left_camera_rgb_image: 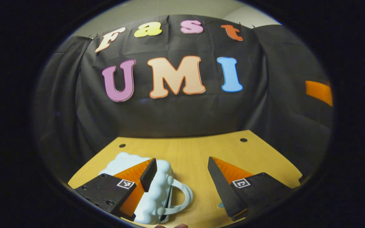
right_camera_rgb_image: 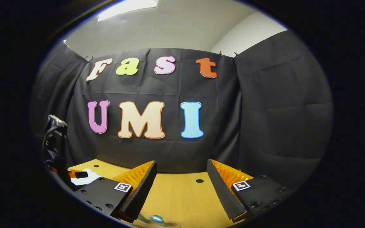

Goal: First open the suitcase, pack the skin care products into it, and then close the suitcase.

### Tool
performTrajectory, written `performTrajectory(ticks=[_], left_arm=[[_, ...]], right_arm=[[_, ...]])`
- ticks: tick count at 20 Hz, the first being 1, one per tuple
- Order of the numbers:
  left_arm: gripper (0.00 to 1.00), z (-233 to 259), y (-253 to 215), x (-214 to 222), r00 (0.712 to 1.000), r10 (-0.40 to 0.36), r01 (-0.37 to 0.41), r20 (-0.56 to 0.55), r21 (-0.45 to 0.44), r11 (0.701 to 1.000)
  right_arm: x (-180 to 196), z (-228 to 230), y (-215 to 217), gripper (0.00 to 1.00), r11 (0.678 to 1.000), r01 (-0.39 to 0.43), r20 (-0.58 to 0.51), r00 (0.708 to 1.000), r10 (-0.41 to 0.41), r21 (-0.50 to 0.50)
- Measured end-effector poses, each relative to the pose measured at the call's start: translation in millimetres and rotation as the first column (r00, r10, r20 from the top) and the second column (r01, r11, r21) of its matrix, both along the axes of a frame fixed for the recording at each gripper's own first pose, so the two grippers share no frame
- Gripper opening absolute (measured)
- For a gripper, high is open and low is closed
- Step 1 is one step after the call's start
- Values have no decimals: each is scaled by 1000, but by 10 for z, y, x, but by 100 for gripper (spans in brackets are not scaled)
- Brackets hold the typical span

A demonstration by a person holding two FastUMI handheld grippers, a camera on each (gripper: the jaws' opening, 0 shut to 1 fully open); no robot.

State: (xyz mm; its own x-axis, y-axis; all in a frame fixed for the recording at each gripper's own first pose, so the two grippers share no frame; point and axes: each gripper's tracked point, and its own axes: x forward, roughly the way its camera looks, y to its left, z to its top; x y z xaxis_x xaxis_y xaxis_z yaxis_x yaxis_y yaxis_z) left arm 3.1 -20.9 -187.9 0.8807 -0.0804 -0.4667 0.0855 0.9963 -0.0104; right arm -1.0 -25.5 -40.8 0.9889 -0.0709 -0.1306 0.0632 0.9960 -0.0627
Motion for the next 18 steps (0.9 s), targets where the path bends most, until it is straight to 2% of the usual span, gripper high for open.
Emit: performTrajectory(ticks=[3,6,12,13,18], left_arm=[[96,-388,-71,-53,994,-7,6,-108,-7,1000],[96,-749,-109,-113,976,-4,0,-217,-18,1000],[94,-1232,-159,-255,922,5,-16,-388,-25,1000],[96,-1280,-175,-249,916,3,-17,-402,-32,999],[96,-1568,-271,-282,856,-20,-28,-517,-85,996]], right_arm=[[-28,-42,-101,100,1000,21,-20,1000,-22,-12],[-63,-114,-178,99,999,33,-39,999,-35,-39],[-114,-184,-273,99,997,54,-60,997,-58,-63],[-121,-197,-277,99,996,55,-65,996,-59,-66],[-121,-241,-274,99,997,50,-72,996,-55,-61]])
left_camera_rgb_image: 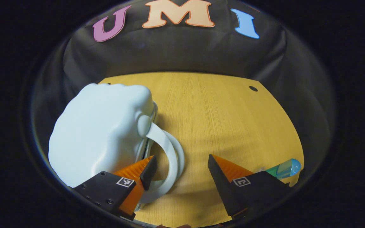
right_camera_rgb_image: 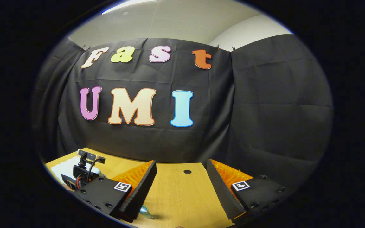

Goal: First open the suitcase, pack the skin care products into it, and then close the suitcase.

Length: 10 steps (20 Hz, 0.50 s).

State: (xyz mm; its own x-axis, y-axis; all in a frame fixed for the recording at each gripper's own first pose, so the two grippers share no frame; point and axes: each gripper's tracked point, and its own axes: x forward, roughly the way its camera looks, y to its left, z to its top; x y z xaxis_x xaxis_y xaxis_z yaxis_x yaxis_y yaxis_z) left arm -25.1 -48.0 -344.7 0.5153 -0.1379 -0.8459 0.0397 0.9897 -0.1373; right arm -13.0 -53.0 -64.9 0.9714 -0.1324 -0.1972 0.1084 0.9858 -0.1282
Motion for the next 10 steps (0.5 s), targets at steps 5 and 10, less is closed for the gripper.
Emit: performTrajectory(ticks=[5,10], left_arm=[[23,-37,153,37,1000,6,-5,-19,14,1000],[5,16,115,13,999,-25,25,-34,-19,1000]], right_arm=[[-2,-32,-31,99,1000,-2,3,1000,2,1],[1,-65,12,99,999,-28,10,1000,28,23]])
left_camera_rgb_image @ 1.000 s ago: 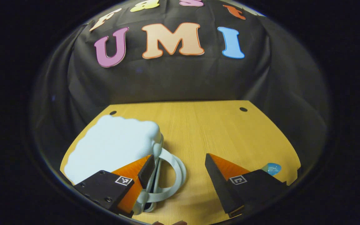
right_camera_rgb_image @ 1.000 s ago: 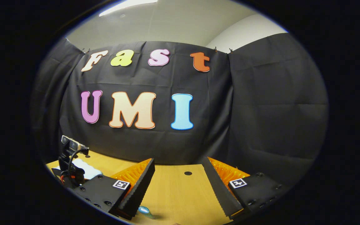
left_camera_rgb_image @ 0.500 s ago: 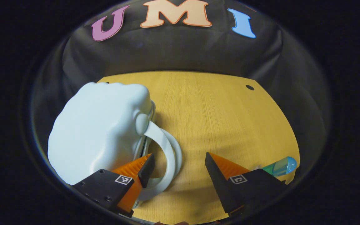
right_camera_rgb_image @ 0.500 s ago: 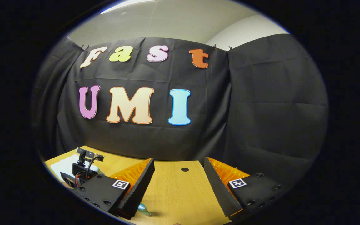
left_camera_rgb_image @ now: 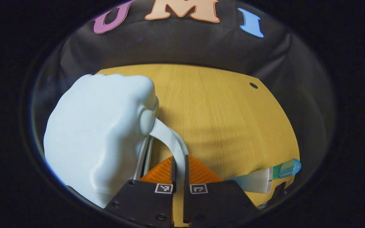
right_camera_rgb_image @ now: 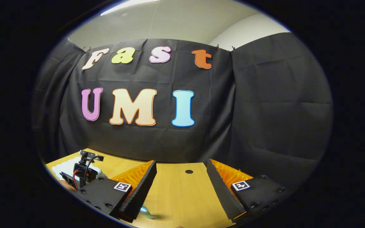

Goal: First open the suitcase, pack the skin care products into it, and then close the suitcase.

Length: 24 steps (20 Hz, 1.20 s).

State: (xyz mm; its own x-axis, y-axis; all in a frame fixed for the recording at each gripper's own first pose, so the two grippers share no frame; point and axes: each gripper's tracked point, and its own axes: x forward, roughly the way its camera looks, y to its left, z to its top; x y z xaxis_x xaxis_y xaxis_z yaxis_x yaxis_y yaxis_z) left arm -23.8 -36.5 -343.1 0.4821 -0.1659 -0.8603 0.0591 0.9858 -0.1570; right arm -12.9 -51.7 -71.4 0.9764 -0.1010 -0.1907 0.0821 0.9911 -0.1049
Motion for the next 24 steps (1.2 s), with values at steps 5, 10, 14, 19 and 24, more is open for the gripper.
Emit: performTrajectory(ticks=[5,10,14,19,24], left_arm=[[0,312,-38,36,998,-29,28,49,29,999],[0,997,198,161,985,-93,89,144,32,995],[0,1540,689,318,973,-54,59,226,-14,998],[0,1834,1263,455,956,-31,27,292,17,999],[0,2075,1797,544,940,-27,9,339,53,999]], right_arm=[[9,-109,225,100,994,-100,3,995,100,52],[62,-201,409,99,990,-88,-20,996,91,107],[143,-145,828,99,987,-126,17,992,125,104],[211,-159,1209,98,981,-158,22,987,156,110],[301,-127,1517,99,981,-160,31,987,158,112]])
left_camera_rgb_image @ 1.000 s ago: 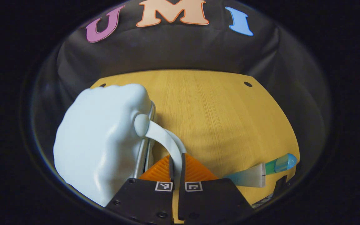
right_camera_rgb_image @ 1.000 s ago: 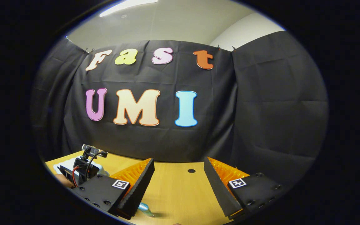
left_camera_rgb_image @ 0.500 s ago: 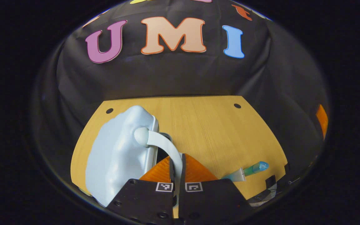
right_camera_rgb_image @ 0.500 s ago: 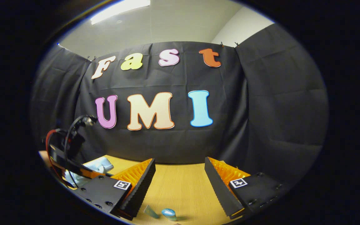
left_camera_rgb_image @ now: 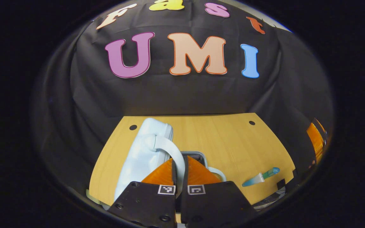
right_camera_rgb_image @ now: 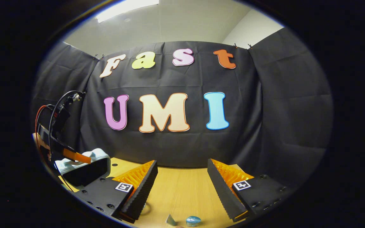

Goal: First open the suitcase, pack the skin care products into it, and then close the suitcase.

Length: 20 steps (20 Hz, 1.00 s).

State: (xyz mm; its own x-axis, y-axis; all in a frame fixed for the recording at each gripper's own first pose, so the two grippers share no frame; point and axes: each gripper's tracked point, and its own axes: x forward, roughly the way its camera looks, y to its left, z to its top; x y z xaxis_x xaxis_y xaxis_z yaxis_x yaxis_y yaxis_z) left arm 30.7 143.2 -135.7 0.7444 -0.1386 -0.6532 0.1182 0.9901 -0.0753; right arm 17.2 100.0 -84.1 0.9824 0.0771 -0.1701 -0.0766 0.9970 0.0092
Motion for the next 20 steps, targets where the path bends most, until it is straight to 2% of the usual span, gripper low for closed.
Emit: performTrajectory(ticks=[10,14,20], left_arm=[[0,82,1304,161,995,84,-87,44,50,995],[0,-75,1836,215,990,135,-138,37,83,987],[0,-369,2471,260,979,203,-203,7,79,976]], right_arm=[[-5,-78,745,99,1000,7,-2,1000,-7,11],[-22,-107,941,98,1000,19,-7,1000,-19,0],[-24,-91,1206,97,999,21,-3,1000,-21,-24]])
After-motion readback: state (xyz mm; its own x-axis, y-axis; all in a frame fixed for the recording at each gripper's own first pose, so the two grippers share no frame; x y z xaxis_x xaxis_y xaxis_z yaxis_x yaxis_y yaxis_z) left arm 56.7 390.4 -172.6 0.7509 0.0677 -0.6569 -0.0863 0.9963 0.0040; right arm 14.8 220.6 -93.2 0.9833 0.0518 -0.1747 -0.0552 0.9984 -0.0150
